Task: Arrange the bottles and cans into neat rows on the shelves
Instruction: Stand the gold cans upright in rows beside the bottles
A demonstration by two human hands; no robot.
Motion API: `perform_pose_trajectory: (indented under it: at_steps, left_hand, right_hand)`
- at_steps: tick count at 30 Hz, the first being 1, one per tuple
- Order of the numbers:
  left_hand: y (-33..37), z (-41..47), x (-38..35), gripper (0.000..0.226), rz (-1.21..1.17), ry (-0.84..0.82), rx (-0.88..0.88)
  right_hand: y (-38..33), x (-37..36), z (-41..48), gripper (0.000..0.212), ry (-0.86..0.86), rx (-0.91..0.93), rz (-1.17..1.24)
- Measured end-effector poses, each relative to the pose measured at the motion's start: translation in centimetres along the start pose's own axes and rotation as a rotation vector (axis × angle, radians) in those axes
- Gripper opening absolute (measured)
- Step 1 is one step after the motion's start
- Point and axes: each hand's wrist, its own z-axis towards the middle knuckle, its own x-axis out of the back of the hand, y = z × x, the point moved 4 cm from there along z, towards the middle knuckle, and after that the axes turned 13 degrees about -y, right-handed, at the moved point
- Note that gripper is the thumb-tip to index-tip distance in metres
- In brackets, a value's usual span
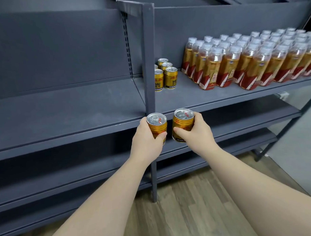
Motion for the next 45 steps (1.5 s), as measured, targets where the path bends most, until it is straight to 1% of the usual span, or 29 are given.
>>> perform_pose_trajectory:
  at_steps: [6, 10, 19, 25, 32, 38, 45]
  left_hand:
    - [4.2, 3.9, -4.1, 0.064, -0.008, 0.045, 0.017]
    - [6.4, 6.5, -6.4, 0.072, -0.002, 0.068, 0.058]
    - [8.6, 11.5, -8.2, 0.067, -0.037, 0.154, 0.093]
    - [8.1, 16.2, -7.7, 0.072, -0.037, 0.170, 0.111]
    - [6.1, 20.7, -5.7, 0.073, -0.146, 0.196, 0.147]
    - [5.0, 23.1, -4.6, 0.077, -0.161, 0.213, 0.189]
    - [4.9, 24.8, -4.6, 0.076, -0.191, 0.234, 0.198]
  right_hand:
    - [3.0, 5.4, 4.4, 0.069, -0.024, 0.026, 0.006]
    - [4.4, 8.2, 7.3, 0.070, -0.063, 0.031, -0.009]
    - [5.7, 11.2, 12.6, 0.072, -0.112, 0.053, 0.010]
    - [5.9, 11.1, 16.7, 0.074, -0.115, 0.059, -0.005]
    - [4.6, 9.1, 22.0, 0.072, -0.101, 0.047, -0.058]
    - [3.7, 6.5, 24.8, 0.073, -0.132, 0.071, -0.052]
    - [3.1, 5.5, 27.2, 0.076, -0.168, 0.088, -0.054]
